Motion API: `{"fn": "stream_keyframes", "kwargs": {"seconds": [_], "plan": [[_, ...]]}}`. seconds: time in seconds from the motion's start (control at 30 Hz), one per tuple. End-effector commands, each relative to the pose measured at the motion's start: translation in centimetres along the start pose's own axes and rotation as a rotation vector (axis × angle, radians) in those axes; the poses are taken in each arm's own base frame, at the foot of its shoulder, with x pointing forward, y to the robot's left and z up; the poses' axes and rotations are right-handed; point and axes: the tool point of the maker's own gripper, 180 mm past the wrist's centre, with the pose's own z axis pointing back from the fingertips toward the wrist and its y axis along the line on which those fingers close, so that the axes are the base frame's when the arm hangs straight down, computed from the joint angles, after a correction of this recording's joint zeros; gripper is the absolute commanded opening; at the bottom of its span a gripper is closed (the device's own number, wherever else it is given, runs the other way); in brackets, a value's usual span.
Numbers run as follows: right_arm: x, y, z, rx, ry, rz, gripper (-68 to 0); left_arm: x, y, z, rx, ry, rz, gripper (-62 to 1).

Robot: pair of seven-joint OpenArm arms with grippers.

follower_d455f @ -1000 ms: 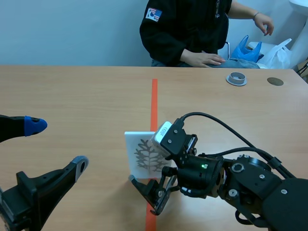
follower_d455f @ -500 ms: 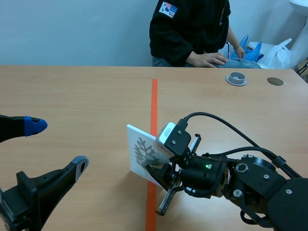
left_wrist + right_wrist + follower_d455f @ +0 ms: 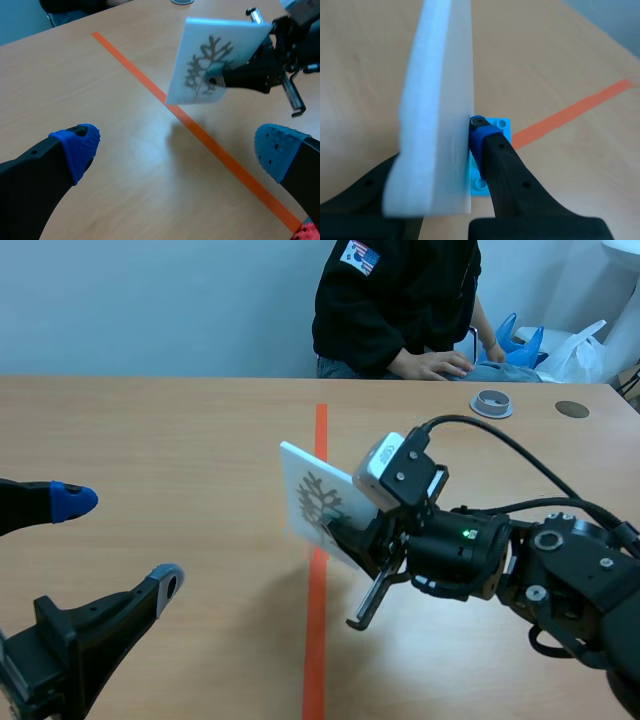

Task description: Sort the leaf by its shape. The table is split by an orange tape line. A compound leaf with several leaflets goes to the left side, a simple leaf with one blade goes to the right side. Return to the home posture when a red brick is placed on the table.

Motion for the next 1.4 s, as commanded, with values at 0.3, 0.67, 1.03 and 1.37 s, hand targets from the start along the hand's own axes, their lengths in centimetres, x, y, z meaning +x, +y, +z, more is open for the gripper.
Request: {"fn": "stream_keyframes", "kwargs": {"seconds": [0.3, 0.67, 1.03, 1.37], "plan": [[1.7, -6.6, 8.0, -0.261, -0.038, -0.115, -66.0, 0.5, -0.1, 0.0, -0.001, -0.010, 0.001, 1.4], [0.0, -15.7, 18.8, -0.657, 0.001, -0.293, -66.0, 0.4, -0.3, 0.0, -0.011, -0.003, 0.001, 1.4], [-4.5, -20.9, 22.0, -0.851, 0.036, -0.398, -66.0, 0.4, -0.3, 0.0, -0.011, -0.004, 0.001, 1.4], [-7.3, -23.9, 21.0, -0.918, 0.029, -0.471, -66.0, 0.4, -0.3, 0.0, -0.012, -0.004, 0.001, 1.4]]}}
